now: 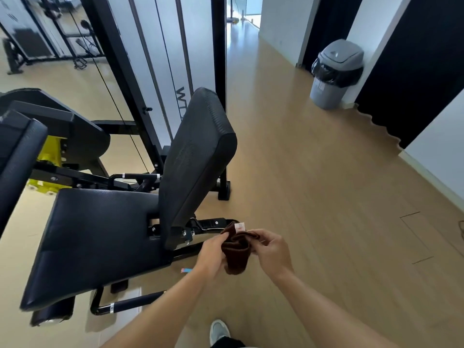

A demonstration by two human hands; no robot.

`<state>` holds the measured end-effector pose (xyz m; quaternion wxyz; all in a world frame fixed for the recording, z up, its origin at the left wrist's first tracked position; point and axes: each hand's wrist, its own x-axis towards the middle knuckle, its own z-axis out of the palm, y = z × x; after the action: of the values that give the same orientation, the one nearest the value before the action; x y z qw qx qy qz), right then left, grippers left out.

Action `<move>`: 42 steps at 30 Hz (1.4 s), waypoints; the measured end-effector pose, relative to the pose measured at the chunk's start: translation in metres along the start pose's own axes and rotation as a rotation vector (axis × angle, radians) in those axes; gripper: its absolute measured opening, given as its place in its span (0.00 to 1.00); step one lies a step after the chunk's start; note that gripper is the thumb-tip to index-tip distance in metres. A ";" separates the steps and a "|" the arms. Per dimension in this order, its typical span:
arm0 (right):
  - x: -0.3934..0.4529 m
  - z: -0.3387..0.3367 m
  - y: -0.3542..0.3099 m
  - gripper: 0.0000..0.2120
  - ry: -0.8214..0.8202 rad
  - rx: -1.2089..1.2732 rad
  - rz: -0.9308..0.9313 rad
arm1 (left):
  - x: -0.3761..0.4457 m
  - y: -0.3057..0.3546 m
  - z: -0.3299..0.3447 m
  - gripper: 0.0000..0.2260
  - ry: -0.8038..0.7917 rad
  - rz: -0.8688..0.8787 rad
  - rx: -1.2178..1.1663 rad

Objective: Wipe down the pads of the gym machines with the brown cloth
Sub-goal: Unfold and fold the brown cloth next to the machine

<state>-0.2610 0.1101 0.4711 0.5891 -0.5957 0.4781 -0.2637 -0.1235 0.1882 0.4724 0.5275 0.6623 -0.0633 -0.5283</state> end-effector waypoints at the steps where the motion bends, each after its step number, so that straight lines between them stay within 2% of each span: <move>1: -0.007 -0.001 0.002 0.06 0.017 -0.060 -0.063 | -0.008 -0.004 -0.003 0.14 0.022 0.017 -0.004; 4: -0.032 -0.004 0.002 0.09 0.048 -0.255 -0.201 | -0.033 -0.012 -0.018 0.12 0.096 0.097 0.018; 8: -0.065 0.004 -0.001 0.07 -0.210 -0.196 -0.157 | -0.072 -0.026 -0.050 0.10 0.147 0.183 0.084; 11: -0.081 0.018 -0.007 0.06 -0.365 -0.333 -0.185 | -0.091 -0.032 -0.078 0.09 0.220 0.234 0.194; 13: -0.094 0.034 -0.014 0.05 -0.438 -0.376 -0.179 | -0.101 -0.037 -0.104 0.09 0.282 0.214 0.237; 16: -0.114 0.062 -0.022 0.05 -0.501 -0.321 -0.124 | -0.111 -0.053 -0.149 0.16 0.312 0.133 0.296; 18: -0.127 0.085 -0.025 0.06 -0.578 -0.382 -0.117 | -0.116 -0.061 -0.176 0.24 0.245 0.148 0.356; 20: -0.137 0.115 -0.027 0.06 -0.628 -0.449 -0.132 | -0.116 -0.063 -0.196 0.19 0.032 0.129 0.463; 21: -0.141 0.129 -0.027 0.06 -0.635 -0.472 -0.137 | -0.117 -0.063 -0.205 0.14 -0.082 0.073 0.531; 23: -0.145 0.155 -0.028 0.07 -0.622 -0.485 -0.120 | -0.121 -0.061 -0.219 0.09 -0.199 -0.019 0.556; 28: -0.150 0.204 -0.034 0.12 -0.539 -0.407 -0.037 | -0.132 -0.064 -0.271 0.13 -0.278 0.092 0.238; 30: -0.150 0.216 -0.031 0.14 -0.474 -0.285 -0.006 | -0.128 -0.059 -0.280 0.13 -0.243 0.141 0.184; 32: -0.149 0.222 -0.027 0.11 -0.372 -0.193 0.002 | -0.122 -0.054 -0.283 0.15 -0.177 0.180 0.155; 37: -0.136 0.234 -0.028 0.06 -0.228 -0.138 0.022 | -0.105 -0.036 -0.285 0.13 -0.086 0.179 0.145; 39: -0.125 0.239 -0.033 0.05 -0.249 -0.115 -0.027 | -0.093 -0.026 -0.284 0.13 0.018 0.226 0.179; 42: -0.100 0.243 -0.044 0.04 -0.438 -0.206 -0.113 | -0.075 -0.008 -0.281 0.13 0.049 0.326 0.216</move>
<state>-0.0766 0.3002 0.4977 0.5993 -0.7211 0.3295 -0.1108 0.0556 0.4171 0.4809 0.5335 0.7086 -0.2131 -0.4097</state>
